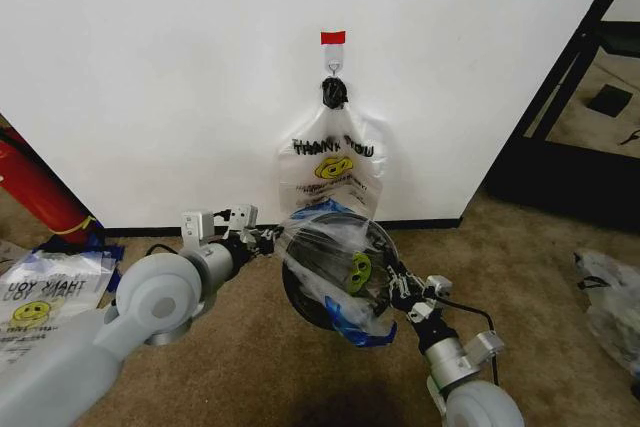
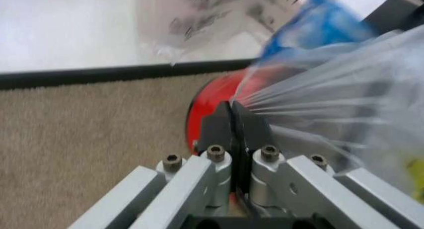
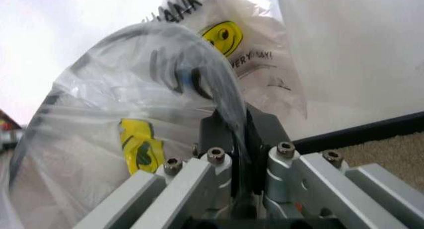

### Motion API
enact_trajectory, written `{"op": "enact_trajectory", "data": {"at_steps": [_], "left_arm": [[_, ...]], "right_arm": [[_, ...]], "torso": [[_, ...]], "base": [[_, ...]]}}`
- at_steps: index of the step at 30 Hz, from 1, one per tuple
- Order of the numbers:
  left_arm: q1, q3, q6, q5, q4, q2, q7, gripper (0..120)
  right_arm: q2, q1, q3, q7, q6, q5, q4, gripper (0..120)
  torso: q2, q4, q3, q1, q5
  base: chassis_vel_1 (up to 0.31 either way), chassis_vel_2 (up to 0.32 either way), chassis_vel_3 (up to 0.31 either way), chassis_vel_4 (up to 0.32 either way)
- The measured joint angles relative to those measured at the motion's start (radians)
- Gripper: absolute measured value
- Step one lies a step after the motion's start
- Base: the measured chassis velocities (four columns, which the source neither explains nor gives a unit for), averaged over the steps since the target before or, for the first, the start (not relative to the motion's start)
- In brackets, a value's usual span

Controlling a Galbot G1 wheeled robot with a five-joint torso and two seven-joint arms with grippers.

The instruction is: Pick up the garbage bag from the wall and place it over the trash bin.

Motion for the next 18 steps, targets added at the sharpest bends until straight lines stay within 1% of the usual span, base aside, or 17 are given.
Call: {"op": "enact_trajectory", "data": {"at_steps": [6,9,12,15,17,18], "left_arm": [[0.034,-0.026,0.015,-0.035,0.016,0.009,0.008,0],[0.044,-0.03,0.023,-0.041,0.008,0.009,0.011,0],[0.057,-0.033,0.042,-0.043,-0.018,-0.007,0.005,0],[0.052,-0.054,0.044,-0.051,-0.027,-0.025,-0.015,11],[0.05,-0.063,0.045,-0.057,-0.031,-0.026,-0.017,12],[0.049,-0.082,0.049,-0.069,-0.037,-0.026,-0.021,20]], "right_arm": [[0.003,0.008,0.023,0.013,-0.003,0.057,0.002,1],[0.004,0.011,0.025,0.02,-0.007,0.071,0.006,1],[0.01,0.016,0.029,0.035,-0.016,0.096,0.015,1],[0.011,0.018,0.031,0.044,-0.017,0.1,0.016,1],[0.012,0.017,0.031,0.044,-0.017,0.1,0.016,1],[0.015,0.017,0.031,0.046,-0.018,0.105,0.017,1]], "torso": [[0.0,-0.0001,0.0,0.0,0.0],[0.0,0.0,0.0,0.0,-0.0001],[0.0,0.0001,0.0,0.0,0.0],[0.0,-0.0002,0.0,0.0,-0.0003],[0.0,-0.0002,0.0,0.0,-0.0002],[0.0,-0.0002,0.0,0.0,0.0]], "base": [[0.0,0.0,0.0,0.0],[0.0,0.0,0.0,0.0],[0.0,0.0,0.0,0.0],[0.0,0.0,0.0,0.0],[0.0,0.0,0.0,0.0],[0.0,0.0,0.0,0.0]]}}
